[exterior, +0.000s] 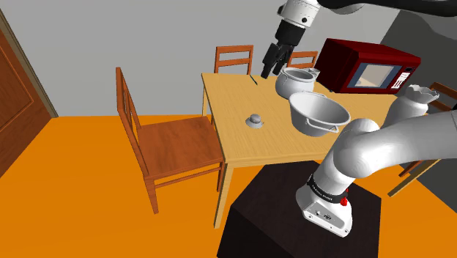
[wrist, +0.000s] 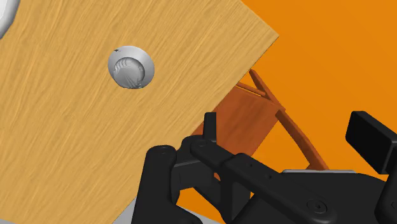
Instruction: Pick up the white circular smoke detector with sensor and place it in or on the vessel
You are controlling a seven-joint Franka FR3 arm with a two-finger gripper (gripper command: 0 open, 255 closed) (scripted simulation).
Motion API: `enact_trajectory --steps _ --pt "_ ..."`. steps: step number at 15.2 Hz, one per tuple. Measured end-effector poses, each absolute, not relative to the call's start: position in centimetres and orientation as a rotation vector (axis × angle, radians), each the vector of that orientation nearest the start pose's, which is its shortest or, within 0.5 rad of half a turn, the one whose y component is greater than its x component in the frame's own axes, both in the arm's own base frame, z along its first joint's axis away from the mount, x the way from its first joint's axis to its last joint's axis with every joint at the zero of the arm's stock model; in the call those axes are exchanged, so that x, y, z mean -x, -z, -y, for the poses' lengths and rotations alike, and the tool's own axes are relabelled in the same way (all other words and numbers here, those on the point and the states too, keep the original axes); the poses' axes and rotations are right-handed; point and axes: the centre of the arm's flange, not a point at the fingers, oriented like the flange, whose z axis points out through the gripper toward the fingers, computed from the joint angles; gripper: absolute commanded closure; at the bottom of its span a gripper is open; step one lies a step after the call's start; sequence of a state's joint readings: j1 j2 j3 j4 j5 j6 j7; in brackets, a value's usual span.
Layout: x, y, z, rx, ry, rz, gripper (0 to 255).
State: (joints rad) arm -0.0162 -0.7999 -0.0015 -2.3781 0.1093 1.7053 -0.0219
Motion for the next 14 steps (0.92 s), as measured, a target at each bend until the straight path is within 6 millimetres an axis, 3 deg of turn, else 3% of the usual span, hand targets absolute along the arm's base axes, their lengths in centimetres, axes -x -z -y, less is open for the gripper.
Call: enact_trajectory --steps 2,4,14 --pt "-31.9 -59.3 -0.2 3.03 0.191 -0.009 0" --pt "-32.8 -57.5 0.8 3.037 0.175 -0.025 0" --pt "-37.6 -47.1 6.9 3.076 0.082 -0.119 0"
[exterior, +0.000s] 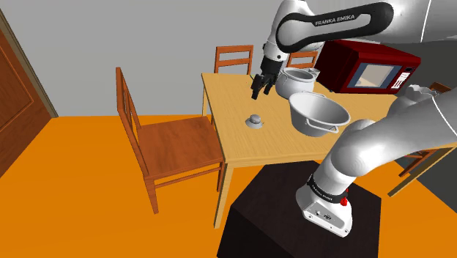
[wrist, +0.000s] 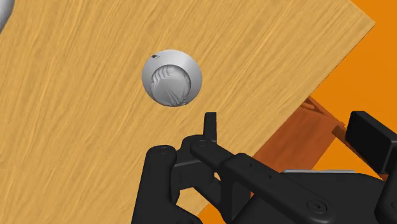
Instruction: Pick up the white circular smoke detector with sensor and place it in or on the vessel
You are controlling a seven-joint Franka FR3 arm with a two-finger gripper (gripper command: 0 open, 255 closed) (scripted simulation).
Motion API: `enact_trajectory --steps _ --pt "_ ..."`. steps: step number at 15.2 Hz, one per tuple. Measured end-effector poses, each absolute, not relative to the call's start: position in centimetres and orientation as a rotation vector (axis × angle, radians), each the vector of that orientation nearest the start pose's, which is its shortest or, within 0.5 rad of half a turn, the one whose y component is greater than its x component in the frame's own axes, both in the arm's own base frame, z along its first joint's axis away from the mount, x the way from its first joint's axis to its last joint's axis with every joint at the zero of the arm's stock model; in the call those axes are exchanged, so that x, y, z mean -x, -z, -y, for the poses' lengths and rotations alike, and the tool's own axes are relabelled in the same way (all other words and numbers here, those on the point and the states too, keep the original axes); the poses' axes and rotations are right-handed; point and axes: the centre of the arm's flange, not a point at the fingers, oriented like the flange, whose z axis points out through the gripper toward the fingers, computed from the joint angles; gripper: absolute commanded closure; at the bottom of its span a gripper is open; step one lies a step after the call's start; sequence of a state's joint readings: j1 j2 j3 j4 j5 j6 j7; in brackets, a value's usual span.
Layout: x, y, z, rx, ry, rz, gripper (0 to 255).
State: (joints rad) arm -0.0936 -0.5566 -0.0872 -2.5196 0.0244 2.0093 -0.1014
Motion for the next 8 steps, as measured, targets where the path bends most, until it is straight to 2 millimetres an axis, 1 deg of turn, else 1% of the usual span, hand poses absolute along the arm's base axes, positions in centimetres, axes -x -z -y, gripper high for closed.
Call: enact_trajectory --steps 4,6,8 --pt "-39.1 -43.3 9.0 3.091 0.044 -0.157 0" --pt "-39.7 -40.8 10.4 3.097 0.025 -0.176 0" --pt "-40.8 -38.6 12.0 3.104 0.006 -0.195 0"
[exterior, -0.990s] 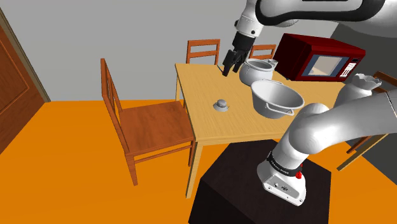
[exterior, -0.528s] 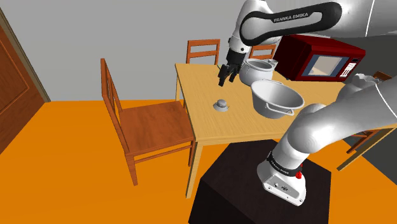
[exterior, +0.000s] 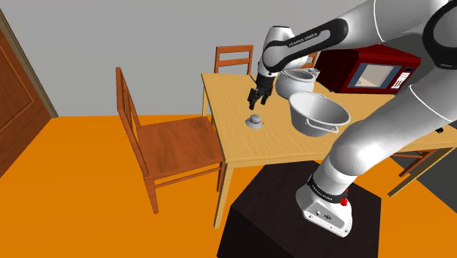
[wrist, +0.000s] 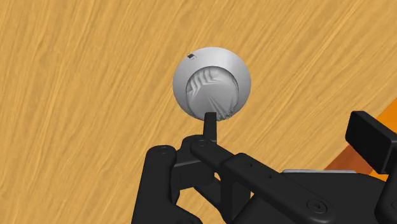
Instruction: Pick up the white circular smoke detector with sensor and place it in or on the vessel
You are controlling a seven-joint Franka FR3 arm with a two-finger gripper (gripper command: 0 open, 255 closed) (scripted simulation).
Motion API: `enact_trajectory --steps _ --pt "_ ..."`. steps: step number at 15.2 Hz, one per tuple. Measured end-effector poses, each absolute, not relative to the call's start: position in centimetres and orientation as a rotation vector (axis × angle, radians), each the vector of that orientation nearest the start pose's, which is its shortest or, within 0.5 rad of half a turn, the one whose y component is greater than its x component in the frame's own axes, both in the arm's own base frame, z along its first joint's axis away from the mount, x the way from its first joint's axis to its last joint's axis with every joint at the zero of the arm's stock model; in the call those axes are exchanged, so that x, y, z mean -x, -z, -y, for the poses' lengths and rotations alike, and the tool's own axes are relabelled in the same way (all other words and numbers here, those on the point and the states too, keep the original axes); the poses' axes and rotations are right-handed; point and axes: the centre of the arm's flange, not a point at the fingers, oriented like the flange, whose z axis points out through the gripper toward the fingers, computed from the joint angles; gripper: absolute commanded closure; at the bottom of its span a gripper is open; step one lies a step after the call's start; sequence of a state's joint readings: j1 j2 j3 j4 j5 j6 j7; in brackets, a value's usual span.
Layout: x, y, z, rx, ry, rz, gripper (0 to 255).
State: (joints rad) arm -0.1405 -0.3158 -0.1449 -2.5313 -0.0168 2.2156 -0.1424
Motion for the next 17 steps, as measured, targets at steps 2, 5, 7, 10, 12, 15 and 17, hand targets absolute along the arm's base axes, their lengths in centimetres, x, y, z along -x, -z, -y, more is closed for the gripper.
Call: enact_trajectory --steps 2,5,7,10,12,15,17 --pt "-41.3 -36.6 13.4 3.11 -0.013 -0.214 0" --pt "-42.5 -33.6 15.8 3.12 -0.042 -0.244 0" --pt "-42.6 -32.0 16.1 3.122 -0.05 -0.251 0" --pt "-42.6 -30.3 16.2 3.123 -0.051 -0.253 0" --pt "-42.6 -29.3 16.2 3.123 -0.051 -0.253 0" --pt "-42.6 -28.5 16.3 3.123 -0.051 -0.253 0" --pt "-42.5 -28.4 16.2 3.123 -0.051 -0.253 0"
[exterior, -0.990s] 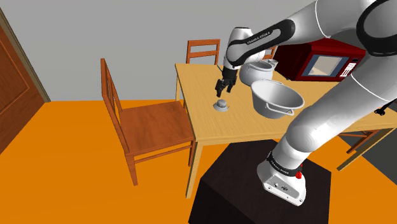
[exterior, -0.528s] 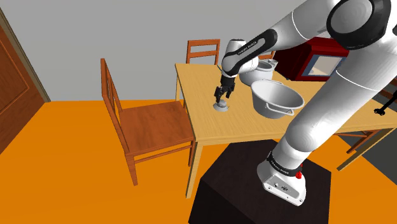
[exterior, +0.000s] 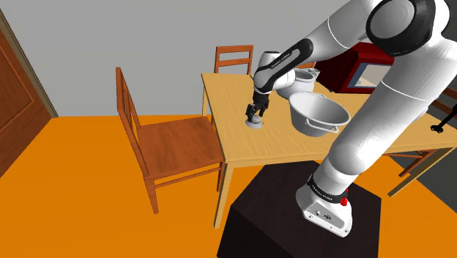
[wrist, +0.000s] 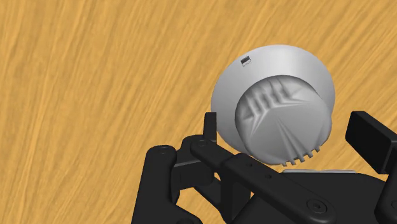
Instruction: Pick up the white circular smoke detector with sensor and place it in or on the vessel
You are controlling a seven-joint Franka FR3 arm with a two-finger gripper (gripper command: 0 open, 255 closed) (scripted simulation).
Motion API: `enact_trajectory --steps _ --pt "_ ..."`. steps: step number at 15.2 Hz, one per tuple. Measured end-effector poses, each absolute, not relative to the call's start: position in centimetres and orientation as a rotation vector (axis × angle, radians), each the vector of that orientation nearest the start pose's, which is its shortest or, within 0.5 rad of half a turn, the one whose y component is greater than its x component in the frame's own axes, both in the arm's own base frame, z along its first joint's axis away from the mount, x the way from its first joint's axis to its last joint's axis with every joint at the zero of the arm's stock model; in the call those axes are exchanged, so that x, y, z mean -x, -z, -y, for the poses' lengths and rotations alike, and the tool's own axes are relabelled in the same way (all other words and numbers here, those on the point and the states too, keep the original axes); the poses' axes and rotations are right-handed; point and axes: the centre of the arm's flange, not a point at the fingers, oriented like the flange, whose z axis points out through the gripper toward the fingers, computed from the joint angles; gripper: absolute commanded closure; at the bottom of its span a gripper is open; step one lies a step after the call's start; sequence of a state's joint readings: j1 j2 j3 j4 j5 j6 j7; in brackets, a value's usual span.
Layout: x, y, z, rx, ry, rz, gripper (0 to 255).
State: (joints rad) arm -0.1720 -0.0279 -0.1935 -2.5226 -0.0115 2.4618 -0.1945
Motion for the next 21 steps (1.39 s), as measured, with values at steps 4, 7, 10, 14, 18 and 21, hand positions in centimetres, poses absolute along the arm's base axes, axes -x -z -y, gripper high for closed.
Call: enact_trajectory --steps 4,7,10,14,18,21 --pt "-42.5 -28.4 16.2 3.123 -0.051 -0.253 255" --pt "-42.6 -28.4 16.2 3.124 -0.05 -0.253 255" --pt "-42.6 -28.5 16.2 3.124 -0.049 -0.253 255" --pt "-42.6 -28.5 16.2 3.124 -0.049 -0.253 255" --pt "-42.6 -29.9 16.2 3.123 -0.05 -0.253 255" --pt "-42.6 -31.6 16.2 3.123 -0.05 -0.253 255"
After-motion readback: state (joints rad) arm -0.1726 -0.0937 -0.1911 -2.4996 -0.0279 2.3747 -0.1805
